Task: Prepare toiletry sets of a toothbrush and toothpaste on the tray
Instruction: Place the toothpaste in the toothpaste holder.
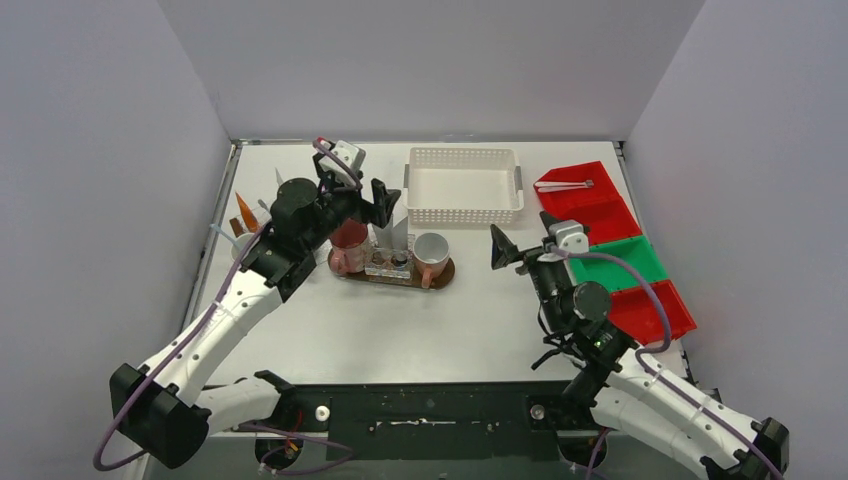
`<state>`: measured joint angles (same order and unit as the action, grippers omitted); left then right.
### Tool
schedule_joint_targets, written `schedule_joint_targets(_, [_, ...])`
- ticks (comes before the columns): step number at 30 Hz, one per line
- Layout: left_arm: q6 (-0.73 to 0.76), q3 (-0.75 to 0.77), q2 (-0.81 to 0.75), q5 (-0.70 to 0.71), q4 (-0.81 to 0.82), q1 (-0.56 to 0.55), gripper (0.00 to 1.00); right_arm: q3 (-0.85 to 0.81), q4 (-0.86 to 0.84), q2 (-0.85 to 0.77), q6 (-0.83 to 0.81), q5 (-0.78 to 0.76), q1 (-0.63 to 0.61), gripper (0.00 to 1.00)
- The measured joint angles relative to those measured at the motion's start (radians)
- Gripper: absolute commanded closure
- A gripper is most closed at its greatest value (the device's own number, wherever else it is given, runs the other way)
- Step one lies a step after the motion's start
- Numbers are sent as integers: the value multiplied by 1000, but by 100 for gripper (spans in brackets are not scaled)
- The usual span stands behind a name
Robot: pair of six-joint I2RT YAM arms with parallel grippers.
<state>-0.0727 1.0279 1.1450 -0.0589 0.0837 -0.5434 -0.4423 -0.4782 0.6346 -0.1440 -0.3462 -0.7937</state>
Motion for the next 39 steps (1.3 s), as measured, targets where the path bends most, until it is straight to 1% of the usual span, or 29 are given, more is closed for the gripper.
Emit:
schedule_joint_targets(4, [-32,-1,-29,17,-66,49,8,-135,145,84,107,-92,12,0])
schedule_joint_targets(7, [-50,-11,-65,32,-96,85,4,-237,258,162,167,-111,40,0])
schedule_joint_targets(8, [-51,-23,-82,43,-100,96,3,-277,306,199,185,-109,62,0])
schedule_joint_targets(11, [-51,-56,-133,80,-119,117,3,-359,407,285,236,-85,146,0])
schedule_joint_targets(16, [-37,-108,-212,148,-146,135,3,-420,511,388,321,-56,304,1])
schedule_joint_targets(22, [-7,-169,-315,224,-146,153,3,-515,578,558,441,19,512,9])
schedule_joint_targets(26, [21,-190,-334,255,-146,159,3,-594,607,713,531,71,621,16])
schedule_joint_targets(30, [40,-211,-335,284,-143,161,3,-648,619,828,611,104,662,24])
schedule_joint_targets(32, [45,-223,-336,291,-142,162,3,-689,629,893,656,119,679,30])
schedule_joint_targets(39, [81,-239,-343,308,-131,167,3,-844,653,1085,798,122,712,46])
